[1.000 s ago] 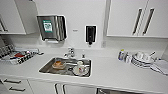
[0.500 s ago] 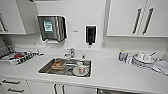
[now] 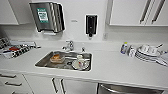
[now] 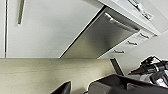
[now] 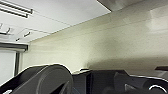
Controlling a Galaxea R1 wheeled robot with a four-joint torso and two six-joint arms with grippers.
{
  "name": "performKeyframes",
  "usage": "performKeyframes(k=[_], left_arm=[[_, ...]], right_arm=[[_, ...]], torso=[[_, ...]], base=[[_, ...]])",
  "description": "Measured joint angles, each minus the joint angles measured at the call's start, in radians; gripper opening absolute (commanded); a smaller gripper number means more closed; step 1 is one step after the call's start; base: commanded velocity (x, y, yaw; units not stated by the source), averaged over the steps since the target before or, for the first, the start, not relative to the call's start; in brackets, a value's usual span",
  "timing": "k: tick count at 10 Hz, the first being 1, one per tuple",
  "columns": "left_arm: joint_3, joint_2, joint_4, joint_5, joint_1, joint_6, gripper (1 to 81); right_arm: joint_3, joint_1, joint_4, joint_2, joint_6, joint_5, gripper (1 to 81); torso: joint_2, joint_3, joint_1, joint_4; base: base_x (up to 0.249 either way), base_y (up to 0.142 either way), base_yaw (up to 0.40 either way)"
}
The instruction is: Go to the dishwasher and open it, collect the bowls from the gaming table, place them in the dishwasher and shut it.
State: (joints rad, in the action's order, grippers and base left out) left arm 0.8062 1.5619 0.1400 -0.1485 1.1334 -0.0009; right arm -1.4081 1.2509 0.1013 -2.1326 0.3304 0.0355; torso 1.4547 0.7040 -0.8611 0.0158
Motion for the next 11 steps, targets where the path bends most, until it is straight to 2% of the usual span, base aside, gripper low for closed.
performKeyframes(k=[2, 3, 7, 9, 11], left_arm=[[0.0, -0.003, 0.002, 0.004, -0.022, 0.0, 81.1], [0.0, -0.008, 0.002, 0.009, -0.036, 0.0, 81.1], [-0.093, -0.114, 0.002, 0.007, -0.114, 0.0, 81.1], [-0.122, -0.115, 0.004, 0.007, -0.143, 0.0, 81.1], [-0.126, -0.093, 0.007, 0.007, -0.173, 0.0, 81.1]], right_arm=[[0.039, -0.028, -0.001, 0.03, 0.008, -0.001, 81.1], [0.053, -0.04, -0.001, 0.035, 0.011, -0.001, 81.1], [0.103, -0.08, -0.004, 0.061, 0.031, -0.003, 81.1], [0.155, -0.118, -0.006, 0.121, 0.054, -0.003, 81.1], [0.18, -0.16, -0.007, 0.149, 0.111, -0.01, 81.1]], torso=[[0.071, 0.065, -0.045, 0.0], [0.087, 0.081, -0.057, 0.0], [0.095, 0.091, -0.066, 0.0], [0.096, 0.091, -0.066, 0.0], [0.096, 0.091, -0.066, 0.0]], base=[[0.0, 0.0, 0.0], [0.0, 0.0, 0.0], [0.0, 0.0, 0.0], [0.0, 0.0, 0.0], [0.0, 0.0, 0.0]])
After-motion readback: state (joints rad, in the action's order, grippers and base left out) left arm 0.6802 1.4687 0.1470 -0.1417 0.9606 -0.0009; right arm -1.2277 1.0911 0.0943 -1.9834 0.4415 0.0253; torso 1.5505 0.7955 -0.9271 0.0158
